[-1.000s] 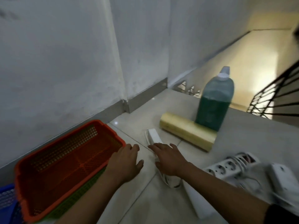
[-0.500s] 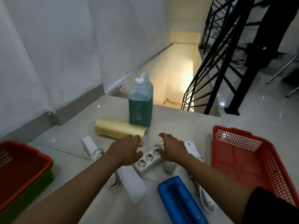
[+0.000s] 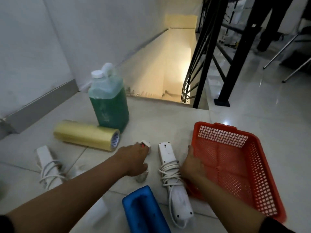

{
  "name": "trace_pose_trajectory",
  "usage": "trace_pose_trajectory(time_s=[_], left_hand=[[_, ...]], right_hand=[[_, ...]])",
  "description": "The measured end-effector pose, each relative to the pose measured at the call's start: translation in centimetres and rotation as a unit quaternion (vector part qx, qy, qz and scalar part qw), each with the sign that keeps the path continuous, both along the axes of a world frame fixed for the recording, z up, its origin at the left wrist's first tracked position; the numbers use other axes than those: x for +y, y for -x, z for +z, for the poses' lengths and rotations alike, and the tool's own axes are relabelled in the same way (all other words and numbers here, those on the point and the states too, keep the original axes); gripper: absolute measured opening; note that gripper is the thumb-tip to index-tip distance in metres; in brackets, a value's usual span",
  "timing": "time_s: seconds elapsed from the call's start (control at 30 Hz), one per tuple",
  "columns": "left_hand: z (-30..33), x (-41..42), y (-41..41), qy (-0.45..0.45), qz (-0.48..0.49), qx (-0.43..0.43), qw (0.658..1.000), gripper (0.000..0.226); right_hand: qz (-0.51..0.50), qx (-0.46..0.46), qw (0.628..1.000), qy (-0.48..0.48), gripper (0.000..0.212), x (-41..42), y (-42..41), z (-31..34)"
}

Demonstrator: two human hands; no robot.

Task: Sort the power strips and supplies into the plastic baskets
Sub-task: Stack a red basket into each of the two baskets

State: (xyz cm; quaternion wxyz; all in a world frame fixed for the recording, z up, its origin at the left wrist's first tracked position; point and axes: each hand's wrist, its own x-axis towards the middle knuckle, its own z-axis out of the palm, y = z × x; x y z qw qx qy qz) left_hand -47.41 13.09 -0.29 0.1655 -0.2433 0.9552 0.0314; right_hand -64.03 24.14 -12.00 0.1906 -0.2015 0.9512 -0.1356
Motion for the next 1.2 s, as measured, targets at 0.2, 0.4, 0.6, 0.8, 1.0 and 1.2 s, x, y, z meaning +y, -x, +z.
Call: trace_pose_trajectory(time_s=[0.2,0.4,0.6,0.8,1.0,1.2], left_hand=[[-1.3,1.8,2.9,-0.003,-0.045,0.001,0.999,0.050],[-0.5,1.1,3.1,0.044,-0.061,0.121,0.990,0.067],[2.2,-0.9,0.6,0.158,-0.061,0.192,0.967,0.079],[2.8,-4.0,-8.1,0.244,-0.053,0.155,0.956,0.066],[2.0,-5.1,-19.1,0.274,-0.012,0.213,0.938,0.028],[1.3,-4.4,-32.2,0.223,0.147,0.194,0.944,0.028]], right_hand=[[0.061,0.076,0.993,0.060,0.070,1.6,-0.1,2.0],[0.145,0.236,0.955,0.105,0.077,1.8,-0.9,4.9],[0.245,0.324,0.886,0.222,0.087,-0.2,-3.7,6.2],[0.402,0.408,0.772,0.274,0.049,-2.6,-7.7,7.5],[0.526,0.433,0.652,0.333,0.037,-5.5,-13.7,10.3],[0.658,0.454,0.495,0.341,0.036,-11.1,-23.5,13.3]])
